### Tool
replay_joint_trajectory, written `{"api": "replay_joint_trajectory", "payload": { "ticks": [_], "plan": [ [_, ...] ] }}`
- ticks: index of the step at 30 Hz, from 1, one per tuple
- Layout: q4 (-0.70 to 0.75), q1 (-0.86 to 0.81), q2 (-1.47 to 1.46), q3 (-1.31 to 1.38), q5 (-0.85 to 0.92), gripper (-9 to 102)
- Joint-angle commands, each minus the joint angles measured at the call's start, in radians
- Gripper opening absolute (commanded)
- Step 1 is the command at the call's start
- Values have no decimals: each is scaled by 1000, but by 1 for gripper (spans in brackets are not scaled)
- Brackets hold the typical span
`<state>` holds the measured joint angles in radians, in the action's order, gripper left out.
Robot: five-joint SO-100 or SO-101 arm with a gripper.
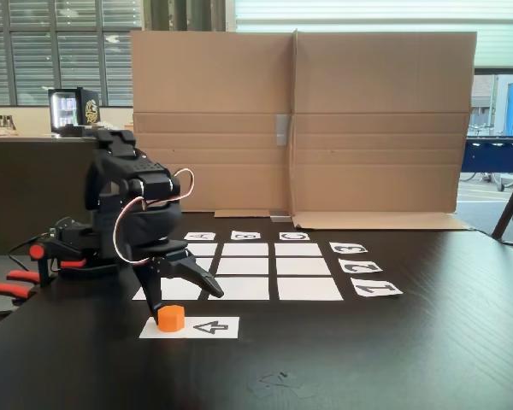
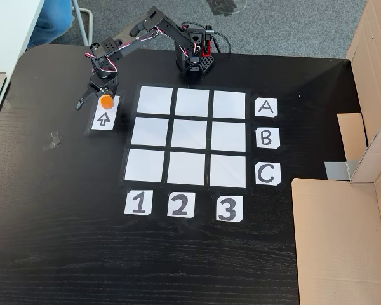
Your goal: Pick up the round, orange token and place it in the grid on square B3.
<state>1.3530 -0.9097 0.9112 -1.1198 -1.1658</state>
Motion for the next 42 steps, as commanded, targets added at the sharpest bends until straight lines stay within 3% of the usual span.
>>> {"api": "replay_joint_trajectory", "payload": {
  "ticks": [1,2,3,4,6,19,31,37,42],
  "plan": [
    [-28,23,40,-26,0,73],
    [-32,25,41,-34,0,72],
    [-35,26,43,-38,0,64],
    [-43,29,44,-40,0,48],
    [-78,34,46,-40,-3,-1],
    [-104,11,98,-40,-94,-1],
    [-72,23,518,-118,41,-1],
    [-54,144,765,-244,84,-1],
    [17,345,977,-311,95,-1]
  ]
}}
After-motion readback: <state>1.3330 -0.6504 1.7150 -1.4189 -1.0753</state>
